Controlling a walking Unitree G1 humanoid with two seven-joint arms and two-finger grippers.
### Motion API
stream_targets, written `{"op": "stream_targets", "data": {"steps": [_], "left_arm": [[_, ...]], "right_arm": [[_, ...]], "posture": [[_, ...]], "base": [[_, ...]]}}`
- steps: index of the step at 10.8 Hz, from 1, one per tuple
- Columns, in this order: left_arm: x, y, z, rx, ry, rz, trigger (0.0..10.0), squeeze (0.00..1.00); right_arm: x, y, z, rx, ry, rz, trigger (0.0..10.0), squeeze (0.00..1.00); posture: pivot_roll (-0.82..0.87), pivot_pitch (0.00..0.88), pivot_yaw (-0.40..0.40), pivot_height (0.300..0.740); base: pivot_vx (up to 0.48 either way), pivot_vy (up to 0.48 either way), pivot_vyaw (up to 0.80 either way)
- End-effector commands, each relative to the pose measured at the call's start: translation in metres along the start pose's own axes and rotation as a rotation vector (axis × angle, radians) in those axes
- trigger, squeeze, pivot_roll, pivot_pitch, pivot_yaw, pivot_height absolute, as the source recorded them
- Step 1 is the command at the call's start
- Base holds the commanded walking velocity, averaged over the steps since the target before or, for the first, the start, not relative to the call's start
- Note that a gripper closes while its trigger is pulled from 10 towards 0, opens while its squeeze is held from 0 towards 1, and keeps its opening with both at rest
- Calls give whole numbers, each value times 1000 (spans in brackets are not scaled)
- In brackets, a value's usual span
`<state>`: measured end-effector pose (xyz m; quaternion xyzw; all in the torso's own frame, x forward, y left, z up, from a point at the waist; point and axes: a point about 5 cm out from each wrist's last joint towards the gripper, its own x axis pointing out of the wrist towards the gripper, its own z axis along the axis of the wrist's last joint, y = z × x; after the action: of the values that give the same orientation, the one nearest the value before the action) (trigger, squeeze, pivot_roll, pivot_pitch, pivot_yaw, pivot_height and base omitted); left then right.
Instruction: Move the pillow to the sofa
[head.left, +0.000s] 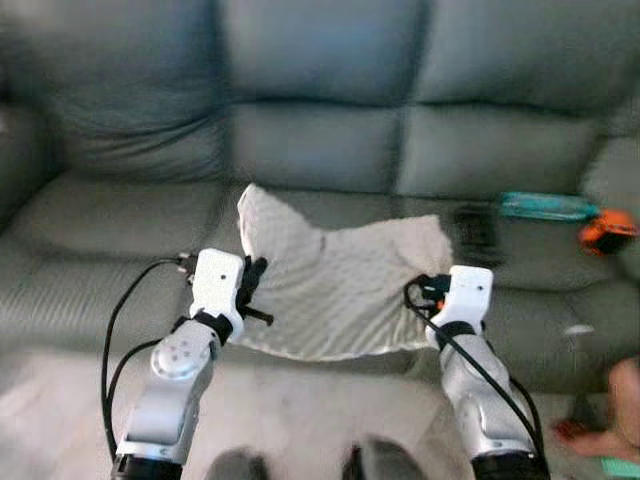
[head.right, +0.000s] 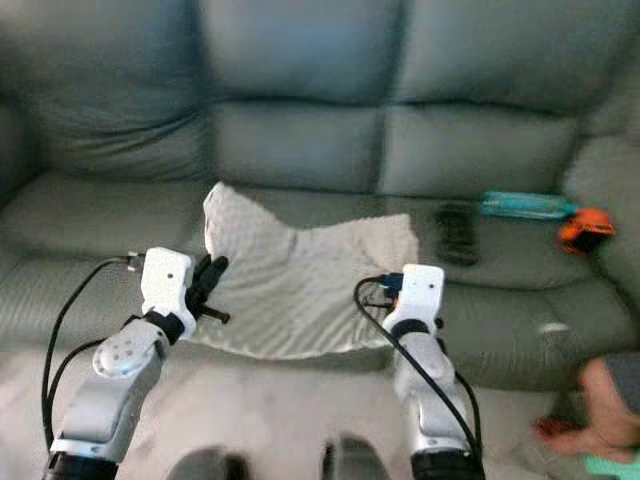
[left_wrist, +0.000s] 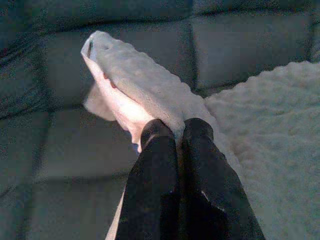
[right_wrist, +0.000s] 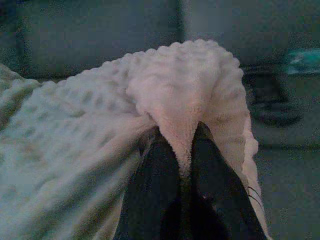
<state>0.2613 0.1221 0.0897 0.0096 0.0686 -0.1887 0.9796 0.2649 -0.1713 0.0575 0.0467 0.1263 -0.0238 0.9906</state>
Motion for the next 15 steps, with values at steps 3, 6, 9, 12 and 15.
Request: {"op": "stream_targets", "data": {"steps": [3,6,9,12,15], "left_arm": [[-1,-7,3,4,-10,-35,10000,0],[-1,-8,3,12,-16,-40,10000,0],[-2,-10,4,20,-25,-41,10000,0],[-1,-10,5,48,-36,-37,10000,0],[0,-9,6,34,-39,-44,10000,0]], "right_arm": [[1,-1,6,-2,-26,1,10000,0],[2,-2,6,-5,-20,4,10000,0],[0,-1,3,-6,-11,6,10000,0],[1,-2,3,-8,-9,4,10000,0],[1,-1,2,-10,-3,2,10000,0]], "posture": [[-18,114,-27,740],[-17,114,-28,740],[-18,118,-29,740],[-20,118,-30,740],[-23,118,-30,740]], "base": [[306,364,0],[0,453,0],[0,0,0],[0,0,0],[0,0,-800]]}}
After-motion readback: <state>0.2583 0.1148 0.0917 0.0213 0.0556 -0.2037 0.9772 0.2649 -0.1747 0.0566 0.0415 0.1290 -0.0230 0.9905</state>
